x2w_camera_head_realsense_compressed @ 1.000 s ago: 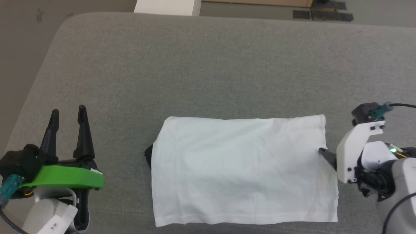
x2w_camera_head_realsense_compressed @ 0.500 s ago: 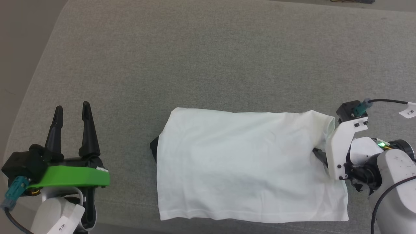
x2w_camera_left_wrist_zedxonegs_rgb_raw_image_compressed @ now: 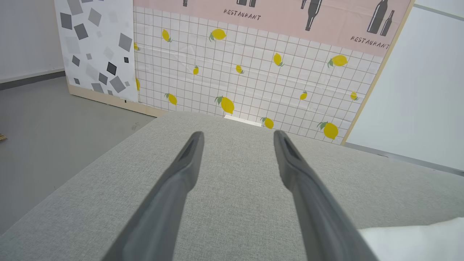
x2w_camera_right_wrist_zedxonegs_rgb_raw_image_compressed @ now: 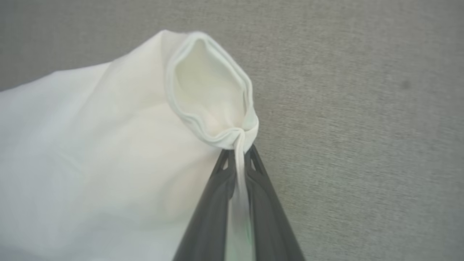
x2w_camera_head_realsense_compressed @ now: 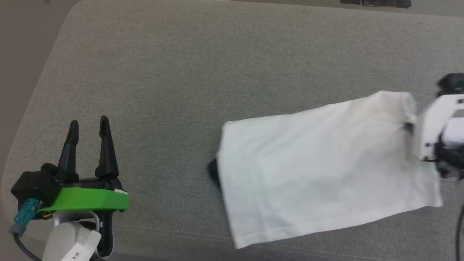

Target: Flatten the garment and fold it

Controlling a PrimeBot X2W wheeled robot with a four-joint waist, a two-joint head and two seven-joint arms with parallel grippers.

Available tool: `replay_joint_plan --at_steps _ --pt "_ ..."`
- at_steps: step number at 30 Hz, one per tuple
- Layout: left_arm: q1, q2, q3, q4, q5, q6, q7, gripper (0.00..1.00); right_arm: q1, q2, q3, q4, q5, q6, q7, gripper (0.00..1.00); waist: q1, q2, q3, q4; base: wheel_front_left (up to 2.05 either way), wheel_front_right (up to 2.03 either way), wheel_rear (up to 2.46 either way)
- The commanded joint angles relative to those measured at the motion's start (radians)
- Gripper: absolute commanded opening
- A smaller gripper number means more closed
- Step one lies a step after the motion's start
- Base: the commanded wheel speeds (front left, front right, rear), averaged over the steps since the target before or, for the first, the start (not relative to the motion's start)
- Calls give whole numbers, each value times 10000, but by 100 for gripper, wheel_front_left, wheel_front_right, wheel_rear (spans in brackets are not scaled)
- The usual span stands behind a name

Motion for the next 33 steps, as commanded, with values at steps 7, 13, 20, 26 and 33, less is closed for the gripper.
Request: replay_joint_plan --at_steps 7,13,20,26,33 --pt "94 -196 74 43 283 -164 -45 100 252 -707 -2589 230 -1372 -19 458 0 -1 0 -73 -51 0 0 0" --pt "229 -326 51 119 369 -228 -45 100 698 -689 -3751 -93 -2515 -19 1171 0 -1 0 -197 -134 0 0 0" --pt "386 -402 -44 281 449 -287 -45 100 1106 -905 -1725 -1700 -1744 -19 2655 0 -1 0 -564 -260 0 0 0" --pt "501 -406 -91 318 478 -305 -45 100 1381 -1186 164 -3853 144 -19 4155 0 -1 0 -695 -389 0 0 0" --pt "373 -445 -250 356 458 -330 -45 100 1154 -76 1509 -4363 758 -19 3965 0 -1 0 -527 -307 0 0 0"
